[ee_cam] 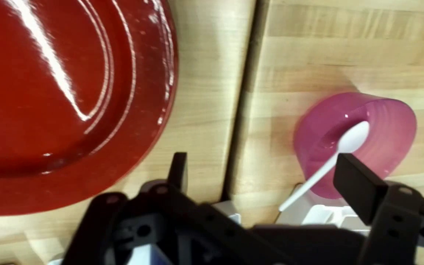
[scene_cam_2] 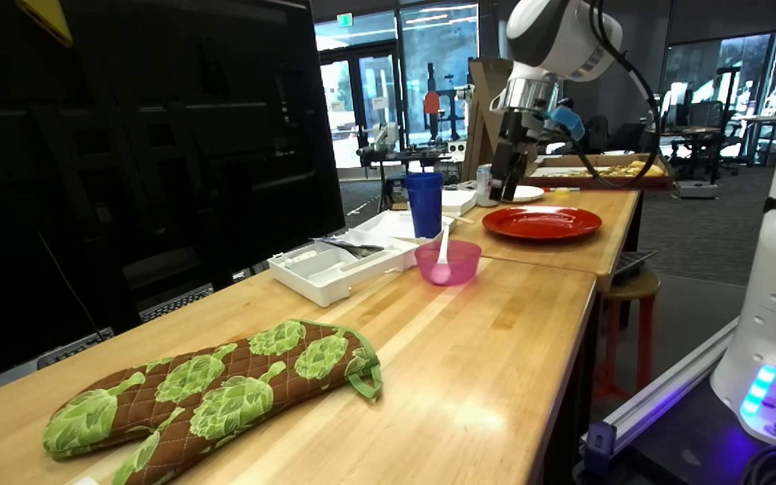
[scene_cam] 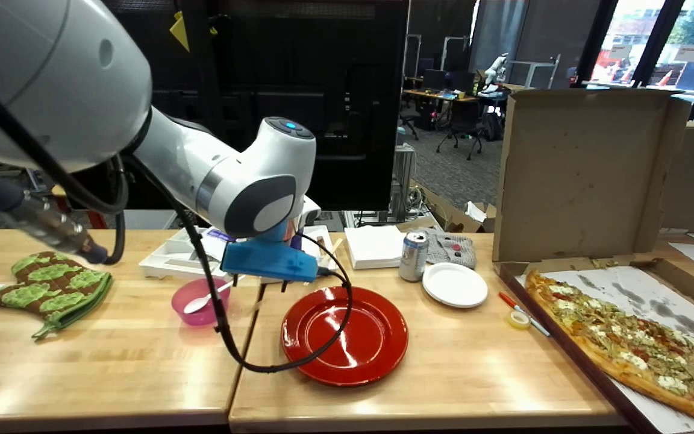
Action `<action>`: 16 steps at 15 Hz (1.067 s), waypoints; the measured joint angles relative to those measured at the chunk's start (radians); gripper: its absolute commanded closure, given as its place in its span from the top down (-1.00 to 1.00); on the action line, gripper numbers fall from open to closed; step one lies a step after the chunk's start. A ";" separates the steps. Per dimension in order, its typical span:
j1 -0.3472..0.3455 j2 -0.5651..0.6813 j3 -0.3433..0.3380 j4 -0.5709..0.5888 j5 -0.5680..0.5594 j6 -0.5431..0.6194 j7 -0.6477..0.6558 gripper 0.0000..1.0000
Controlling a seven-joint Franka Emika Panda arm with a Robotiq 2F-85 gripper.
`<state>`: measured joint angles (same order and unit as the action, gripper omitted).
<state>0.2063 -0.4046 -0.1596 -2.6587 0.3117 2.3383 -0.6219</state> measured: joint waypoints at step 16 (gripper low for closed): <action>0.182 0.033 0.226 -0.021 0.100 0.246 -0.061 1.00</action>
<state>0.3878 -0.3719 0.0663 -2.6795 0.4115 2.5840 -0.6834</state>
